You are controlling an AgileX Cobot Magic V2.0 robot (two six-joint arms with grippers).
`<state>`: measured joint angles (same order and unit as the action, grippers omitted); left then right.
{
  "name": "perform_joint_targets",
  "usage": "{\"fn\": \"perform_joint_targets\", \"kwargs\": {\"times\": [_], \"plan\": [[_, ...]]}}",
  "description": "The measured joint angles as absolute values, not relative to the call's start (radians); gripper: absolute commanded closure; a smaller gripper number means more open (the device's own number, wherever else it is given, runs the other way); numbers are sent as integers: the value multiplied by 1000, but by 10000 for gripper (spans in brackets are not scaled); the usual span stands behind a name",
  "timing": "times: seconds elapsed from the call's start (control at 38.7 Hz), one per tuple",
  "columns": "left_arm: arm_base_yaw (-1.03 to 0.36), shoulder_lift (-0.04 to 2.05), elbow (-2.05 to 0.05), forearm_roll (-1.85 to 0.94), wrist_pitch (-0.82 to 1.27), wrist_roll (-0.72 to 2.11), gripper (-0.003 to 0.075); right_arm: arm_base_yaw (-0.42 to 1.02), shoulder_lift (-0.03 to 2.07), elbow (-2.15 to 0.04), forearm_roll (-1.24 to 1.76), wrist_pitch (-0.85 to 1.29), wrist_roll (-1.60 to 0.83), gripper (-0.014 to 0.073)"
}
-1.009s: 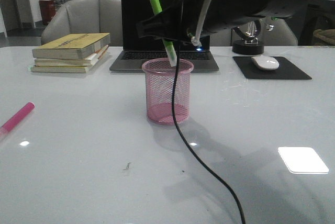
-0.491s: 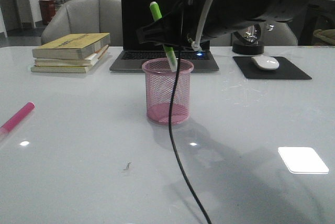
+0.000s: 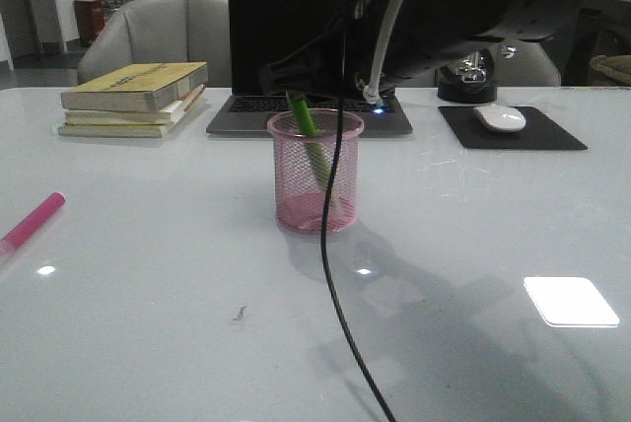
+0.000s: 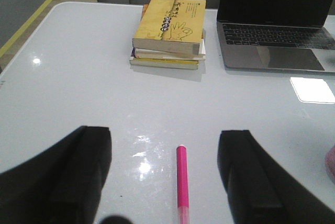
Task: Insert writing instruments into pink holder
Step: 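Lower the green marker into the holder and open the right gripper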
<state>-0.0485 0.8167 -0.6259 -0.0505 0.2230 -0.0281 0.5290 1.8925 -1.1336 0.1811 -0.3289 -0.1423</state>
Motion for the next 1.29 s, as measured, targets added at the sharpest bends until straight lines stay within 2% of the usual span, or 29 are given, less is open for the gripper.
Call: {"fn": "perform_joint_targets", "kwargs": {"times": [0.31, 0.59, 1.29], "plan": [[-49, 817, -626, -51, 223, -28, 220, 529, 1885, -1134, 181, -325, -142, 224], [-49, 817, -626, -51, 223, -28, 220, 496, 1729, -1133, 179, -235, -159, 224], [-49, 817, -626, -51, 223, -28, 220, 127, 1295, -1128, 113, 231, -161, 224]]}}
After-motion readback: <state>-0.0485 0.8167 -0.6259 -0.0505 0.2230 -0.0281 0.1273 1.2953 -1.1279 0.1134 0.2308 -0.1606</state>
